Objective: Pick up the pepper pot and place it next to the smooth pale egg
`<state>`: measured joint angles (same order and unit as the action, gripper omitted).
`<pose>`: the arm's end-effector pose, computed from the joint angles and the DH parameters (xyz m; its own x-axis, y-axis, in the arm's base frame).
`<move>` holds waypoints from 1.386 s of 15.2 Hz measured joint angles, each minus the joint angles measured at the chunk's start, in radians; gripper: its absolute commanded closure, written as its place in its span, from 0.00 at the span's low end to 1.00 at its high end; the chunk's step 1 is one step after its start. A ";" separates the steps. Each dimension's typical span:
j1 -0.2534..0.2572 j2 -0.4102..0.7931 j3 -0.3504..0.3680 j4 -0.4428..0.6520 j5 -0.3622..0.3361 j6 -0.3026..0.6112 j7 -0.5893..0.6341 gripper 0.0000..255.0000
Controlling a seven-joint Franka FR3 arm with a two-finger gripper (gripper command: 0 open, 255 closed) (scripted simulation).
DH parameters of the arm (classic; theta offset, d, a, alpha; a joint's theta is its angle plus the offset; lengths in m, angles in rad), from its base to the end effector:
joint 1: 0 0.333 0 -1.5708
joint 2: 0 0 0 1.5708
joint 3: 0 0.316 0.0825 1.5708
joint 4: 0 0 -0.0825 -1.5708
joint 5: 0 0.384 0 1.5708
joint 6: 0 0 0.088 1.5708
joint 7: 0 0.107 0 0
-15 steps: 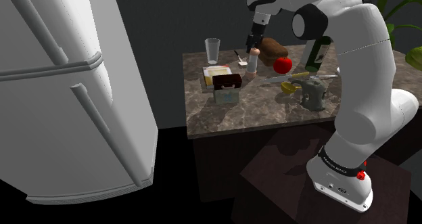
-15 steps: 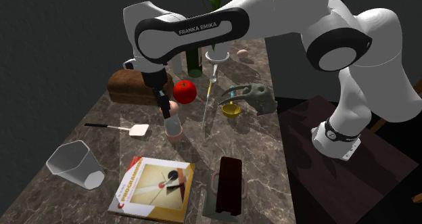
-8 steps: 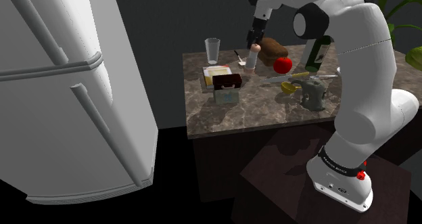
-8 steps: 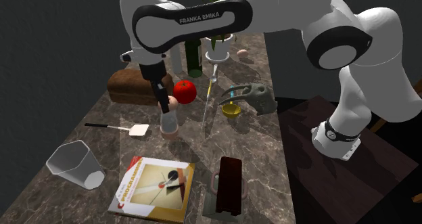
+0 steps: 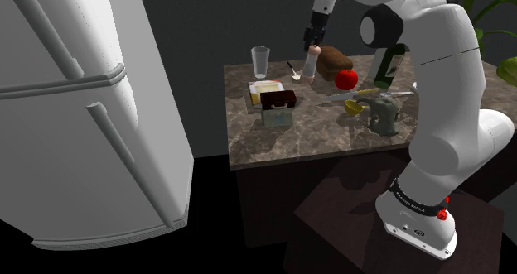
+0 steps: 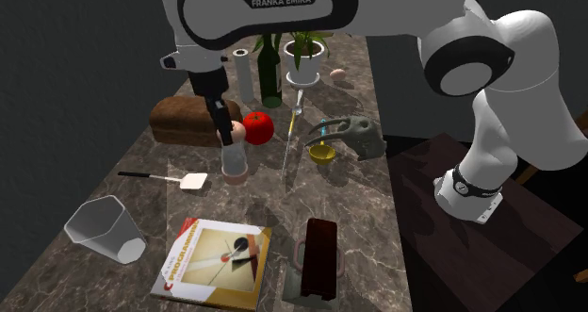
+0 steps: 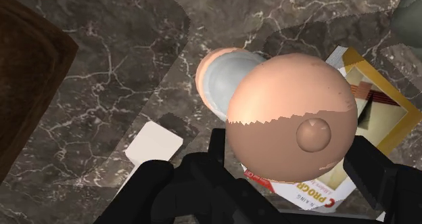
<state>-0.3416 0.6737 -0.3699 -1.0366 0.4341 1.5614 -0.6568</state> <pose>0.6255 -0.3677 0.4585 0.9992 -0.0167 0.0353 -0.0082 -0.9734 -0.2290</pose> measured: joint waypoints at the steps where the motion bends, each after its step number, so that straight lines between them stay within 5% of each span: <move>1: -0.002 0.002 0.000 0.016 0.000 -0.013 0.005 1.00; 10: -0.053 0.061 0.013 0.244 0.013 -0.170 0.050 1.00; 21: -0.029 -0.307 -0.076 -0.261 -0.091 -0.069 -0.128 1.00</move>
<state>-0.3709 0.3672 -0.4461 -1.2975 0.3433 1.4922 -0.7848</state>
